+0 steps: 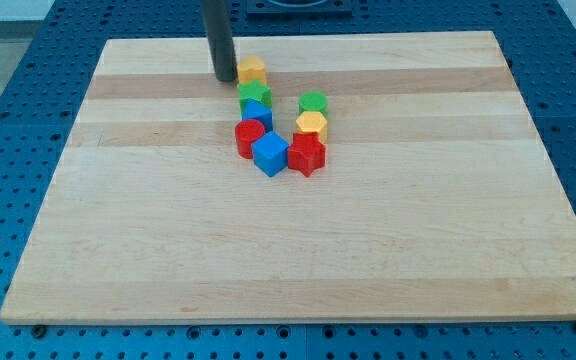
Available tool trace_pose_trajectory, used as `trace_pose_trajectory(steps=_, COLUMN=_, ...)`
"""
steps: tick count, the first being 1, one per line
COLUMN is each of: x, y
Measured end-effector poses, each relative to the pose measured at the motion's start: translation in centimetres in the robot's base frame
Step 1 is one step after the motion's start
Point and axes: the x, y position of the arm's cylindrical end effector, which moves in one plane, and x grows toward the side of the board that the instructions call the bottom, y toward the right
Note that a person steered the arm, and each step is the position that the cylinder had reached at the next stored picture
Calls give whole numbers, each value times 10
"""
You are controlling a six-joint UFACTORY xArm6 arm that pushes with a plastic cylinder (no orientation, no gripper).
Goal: Push the yellow heart into the green circle
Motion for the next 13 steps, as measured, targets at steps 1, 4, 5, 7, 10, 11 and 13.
trace_pose_trajectory(steps=1, x=0, y=32)
trace_pose_trajectory(steps=4, x=-14, y=91)
trace_pose_trajectory(steps=5, x=-16, y=101)
trace_pose_trajectory(steps=7, x=-31, y=124)
trace_pose_trajectory(steps=10, x=-17, y=144)
trace_pose_trajectory(steps=11, x=-2, y=144)
trace_pose_trajectory(steps=13, x=-1, y=141)
